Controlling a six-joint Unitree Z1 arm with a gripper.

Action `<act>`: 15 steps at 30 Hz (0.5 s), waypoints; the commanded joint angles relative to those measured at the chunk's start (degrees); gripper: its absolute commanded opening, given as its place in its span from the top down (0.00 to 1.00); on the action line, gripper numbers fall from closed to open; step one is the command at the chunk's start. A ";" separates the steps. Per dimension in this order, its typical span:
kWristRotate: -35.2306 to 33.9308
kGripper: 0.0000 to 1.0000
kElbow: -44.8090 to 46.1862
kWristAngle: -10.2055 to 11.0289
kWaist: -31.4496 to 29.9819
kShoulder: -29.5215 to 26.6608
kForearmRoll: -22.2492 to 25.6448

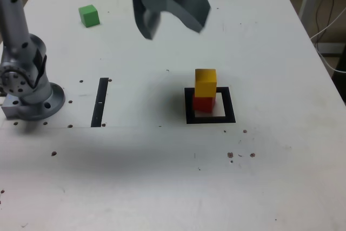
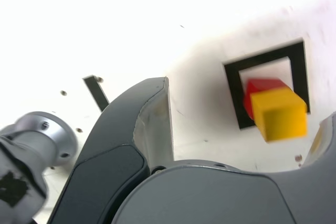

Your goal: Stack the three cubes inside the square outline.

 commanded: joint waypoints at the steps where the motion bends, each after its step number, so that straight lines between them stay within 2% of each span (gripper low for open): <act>1: 2.15 0.01 0.52 0.10 3.22 -0.79 0.05; 7: 7.20 0.00 4.20 0.74 13.03 -1.19 -1.38; 15: 8.94 0.00 11.76 2.89 22.73 -1.21 -7.16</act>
